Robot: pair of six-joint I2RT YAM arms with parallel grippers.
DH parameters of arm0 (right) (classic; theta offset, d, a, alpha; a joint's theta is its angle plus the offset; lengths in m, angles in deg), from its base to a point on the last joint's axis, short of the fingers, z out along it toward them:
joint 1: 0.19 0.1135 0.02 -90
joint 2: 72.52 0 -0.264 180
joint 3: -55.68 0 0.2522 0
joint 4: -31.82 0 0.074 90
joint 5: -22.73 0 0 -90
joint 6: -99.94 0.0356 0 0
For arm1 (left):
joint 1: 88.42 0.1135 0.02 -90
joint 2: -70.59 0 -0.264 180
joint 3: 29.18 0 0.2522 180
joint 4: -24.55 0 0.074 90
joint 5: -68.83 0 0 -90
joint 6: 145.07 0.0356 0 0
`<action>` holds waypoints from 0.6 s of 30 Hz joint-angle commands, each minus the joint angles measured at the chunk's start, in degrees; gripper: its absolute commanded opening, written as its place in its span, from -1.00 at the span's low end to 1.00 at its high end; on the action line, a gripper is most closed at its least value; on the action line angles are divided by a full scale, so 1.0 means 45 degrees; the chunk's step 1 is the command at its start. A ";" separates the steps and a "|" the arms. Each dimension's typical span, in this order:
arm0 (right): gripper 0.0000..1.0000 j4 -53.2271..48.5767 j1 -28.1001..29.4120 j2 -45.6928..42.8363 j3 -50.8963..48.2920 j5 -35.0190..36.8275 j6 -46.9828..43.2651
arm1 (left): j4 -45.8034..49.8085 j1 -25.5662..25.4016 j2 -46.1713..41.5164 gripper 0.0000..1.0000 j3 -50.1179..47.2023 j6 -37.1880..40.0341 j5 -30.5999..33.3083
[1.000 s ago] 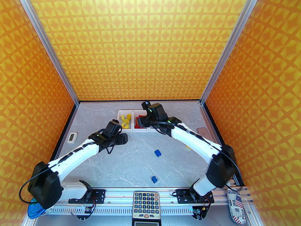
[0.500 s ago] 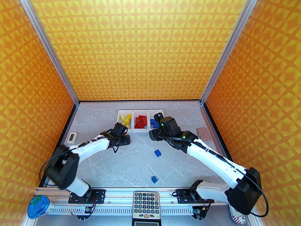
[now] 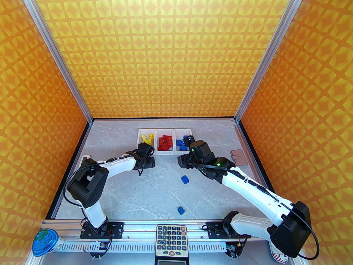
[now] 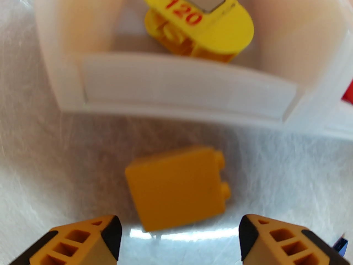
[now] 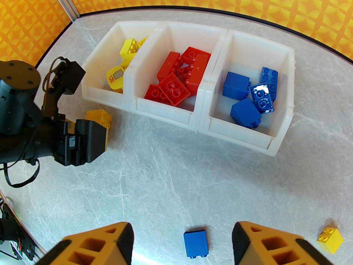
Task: Sort the legos into containers by color
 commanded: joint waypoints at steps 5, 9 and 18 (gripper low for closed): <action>0.28 -0.0468 -0.0010 -0.0428 -0.0051 0.0438 0.0148 | 0.0203 0.0117 0.0787 0.45 0.0819 0.0220 0.0655; 0.28 -0.0550 -0.0015 -0.0639 -0.0139 0.0527 0.0148 | 0.0411 0.0164 0.1092 0.43 0.1126 0.0272 0.0894; 0.28 -0.0662 -0.0008 -0.0897 -0.0244 0.0614 0.0145 | 0.0536 0.0187 0.1379 0.17 0.1347 0.0421 0.1033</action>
